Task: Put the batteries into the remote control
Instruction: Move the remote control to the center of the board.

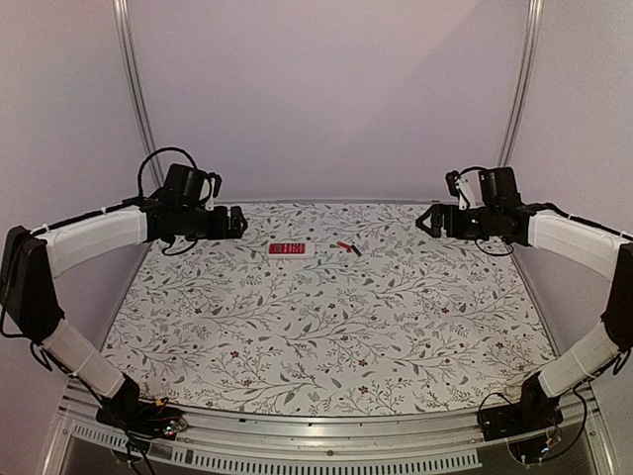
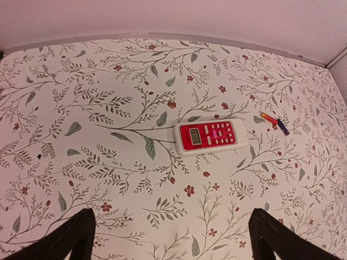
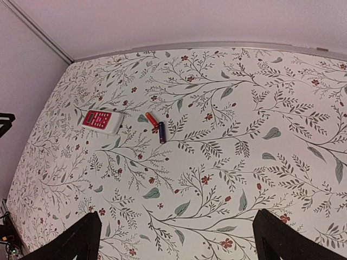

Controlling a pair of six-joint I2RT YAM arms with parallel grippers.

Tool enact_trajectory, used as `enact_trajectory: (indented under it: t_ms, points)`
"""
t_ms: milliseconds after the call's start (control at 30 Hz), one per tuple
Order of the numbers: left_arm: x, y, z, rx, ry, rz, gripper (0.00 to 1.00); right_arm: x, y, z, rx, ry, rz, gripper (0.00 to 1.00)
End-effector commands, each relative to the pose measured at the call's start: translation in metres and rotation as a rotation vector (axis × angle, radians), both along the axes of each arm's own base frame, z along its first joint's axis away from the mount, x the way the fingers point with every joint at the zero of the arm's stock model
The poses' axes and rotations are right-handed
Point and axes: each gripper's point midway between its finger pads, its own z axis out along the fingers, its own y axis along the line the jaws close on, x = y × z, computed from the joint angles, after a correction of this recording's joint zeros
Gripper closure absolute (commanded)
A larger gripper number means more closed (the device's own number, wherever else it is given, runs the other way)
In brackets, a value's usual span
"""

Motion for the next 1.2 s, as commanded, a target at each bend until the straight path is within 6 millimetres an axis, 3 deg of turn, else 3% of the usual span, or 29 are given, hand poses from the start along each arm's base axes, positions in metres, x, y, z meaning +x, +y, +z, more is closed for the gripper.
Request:
enact_trajectory:
  t_ms: [0,167,433,700,1067,1167]
  points:
    - [0.007,-0.01,-0.014,0.056,0.026,-0.041,0.01,-0.001,0.007,-0.003,-0.02,0.007,0.044,0.01]
    - [0.026,-0.033,-0.016,0.042,0.029,-0.121,0.0,-0.001,0.012,-0.009,-0.014,0.029,0.07,0.01]
    - [0.076,-0.059,-0.032,0.083,0.061,-0.158,0.0,-0.004,0.01,-0.01,-0.005,0.04,0.081,0.01]
    - [0.116,-0.074,-0.067,0.151,0.092,-0.139,0.01,-0.014,0.013,-0.018,0.018,0.072,0.099,0.01]
    - [0.146,-0.091,-0.126,0.277,0.148,-0.109,0.26,-0.018,0.012,-0.02,0.027,0.086,0.091,0.01]
    - [0.152,-0.098,-0.14,0.268,0.162,-0.123,0.29,-0.019,0.011,-0.019,0.027,0.088,0.089,0.01]
